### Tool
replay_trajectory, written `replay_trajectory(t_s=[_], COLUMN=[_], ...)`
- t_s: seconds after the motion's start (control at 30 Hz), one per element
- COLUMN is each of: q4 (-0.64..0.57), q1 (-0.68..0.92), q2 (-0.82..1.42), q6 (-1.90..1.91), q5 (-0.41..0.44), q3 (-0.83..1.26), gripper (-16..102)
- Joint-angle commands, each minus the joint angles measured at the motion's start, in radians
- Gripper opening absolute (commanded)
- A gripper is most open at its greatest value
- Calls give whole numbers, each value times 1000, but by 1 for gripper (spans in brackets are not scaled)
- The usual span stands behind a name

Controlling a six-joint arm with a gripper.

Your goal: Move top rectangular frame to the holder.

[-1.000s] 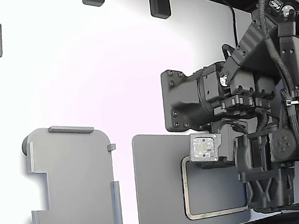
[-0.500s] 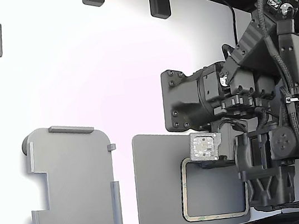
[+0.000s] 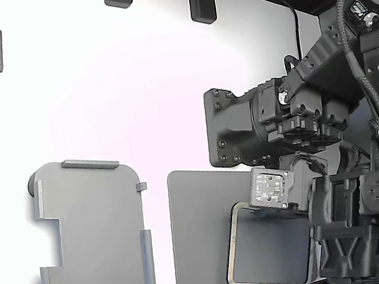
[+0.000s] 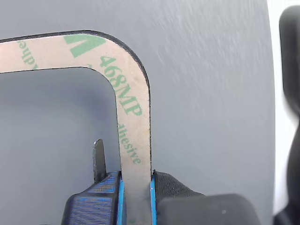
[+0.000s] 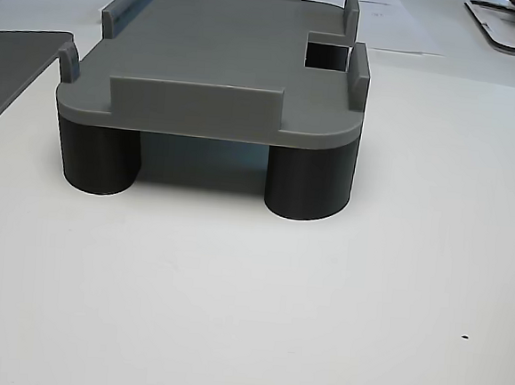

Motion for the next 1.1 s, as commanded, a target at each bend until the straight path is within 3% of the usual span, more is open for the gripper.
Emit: replay_trajectory(t_s=[0.0, 0.33, 0.47, 0.83, 1.07], q4=[40, 58, 58, 58, 54], q1=[-80, -345, -407, -661, -732], q2=[-29, -253, -284, -419, -532], q6=[29, 278, 396, 623, 690], q5=[63, 94, 133, 132, 120], q3=[-141, -509, -584, -727, -815], gripper=[-11, -11, -11, -11, -11])
